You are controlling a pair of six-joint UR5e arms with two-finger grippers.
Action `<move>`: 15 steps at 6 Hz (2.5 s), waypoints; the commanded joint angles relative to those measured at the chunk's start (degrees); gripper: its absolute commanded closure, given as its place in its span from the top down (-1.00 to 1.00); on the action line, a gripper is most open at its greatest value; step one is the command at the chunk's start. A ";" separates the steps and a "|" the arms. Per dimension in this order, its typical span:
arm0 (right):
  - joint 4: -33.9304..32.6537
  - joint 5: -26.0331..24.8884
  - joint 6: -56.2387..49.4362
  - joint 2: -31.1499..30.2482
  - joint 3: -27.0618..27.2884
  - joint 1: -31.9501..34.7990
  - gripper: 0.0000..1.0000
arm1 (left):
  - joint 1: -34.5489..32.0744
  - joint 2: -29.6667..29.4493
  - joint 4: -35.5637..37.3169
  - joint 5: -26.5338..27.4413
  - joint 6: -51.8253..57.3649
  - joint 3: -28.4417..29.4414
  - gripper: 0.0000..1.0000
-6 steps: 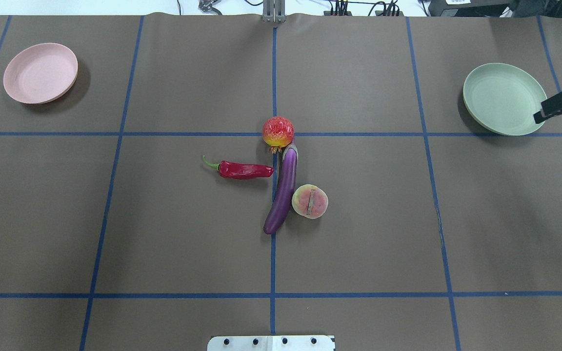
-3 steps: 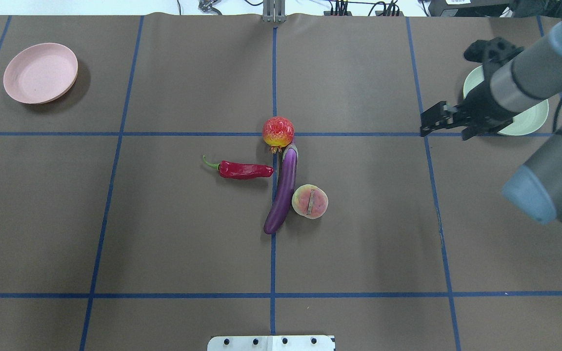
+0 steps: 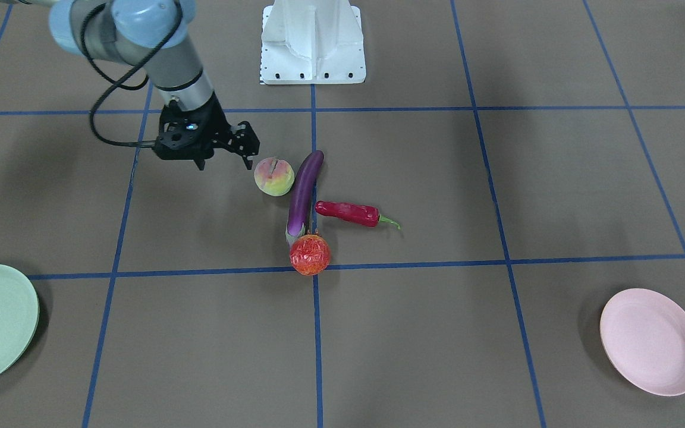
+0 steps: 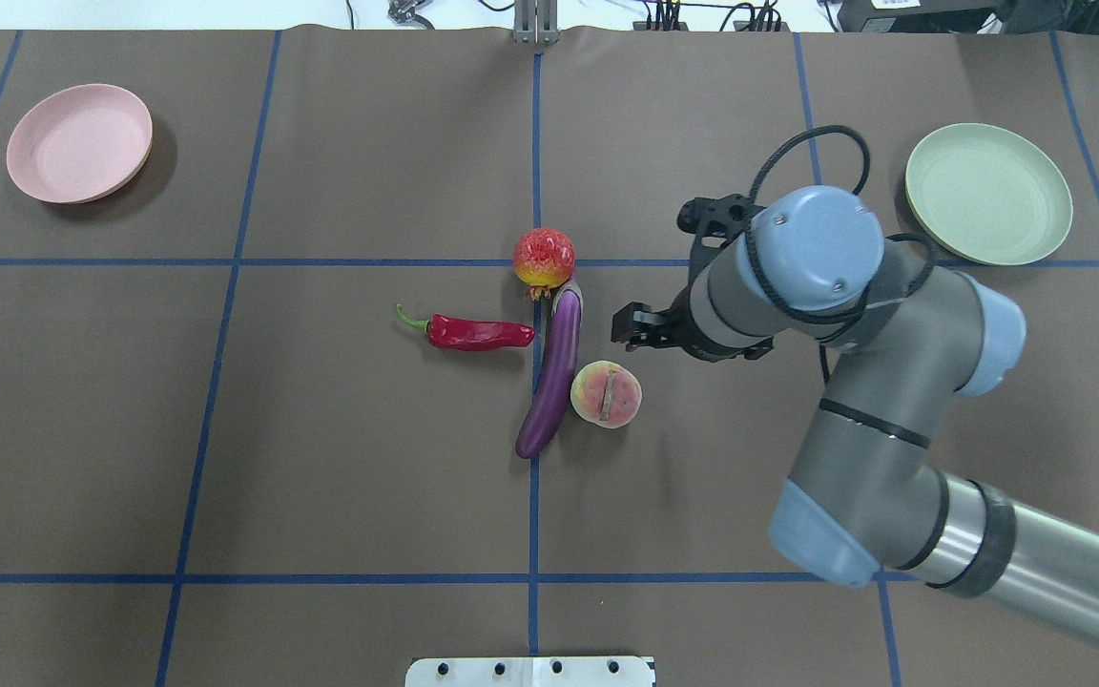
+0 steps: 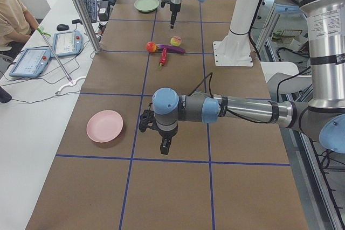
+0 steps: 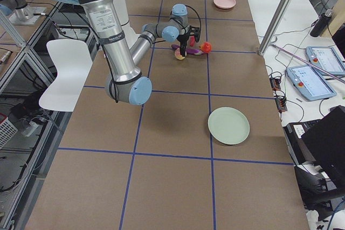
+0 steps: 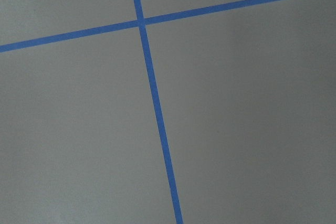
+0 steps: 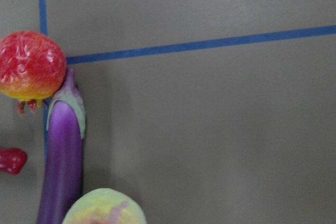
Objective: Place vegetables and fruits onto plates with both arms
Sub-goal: 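Move the right gripper to the yellow-pink peach beside the eggplant, then close the right gripper on the peach and lift it, then carry the peach to the green plate and release it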
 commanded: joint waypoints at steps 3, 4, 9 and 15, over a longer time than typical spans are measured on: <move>-1.00 -9.73 3.04 5.85 -7.95 -6.60 1.00 | 0.00 0.09 0.10 0.02 0.00 0.21 1.00; -1.18 -10.87 2.34 5.33 -8.21 -6.69 1.00 | 0.00 0.00 0.10 0.02 0.00 0.21 1.00; -3.46 -13.34 -0.48 5.24 -9.18 -9.24 1.00 | 0.00 0.00 0.01 0.02 0.00 0.21 1.00; -3.02 9.80 -33.14 0.34 -10.31 18.71 -1.00 | 0.00 0.00 -0.26 -0.06 0.00 0.03 1.00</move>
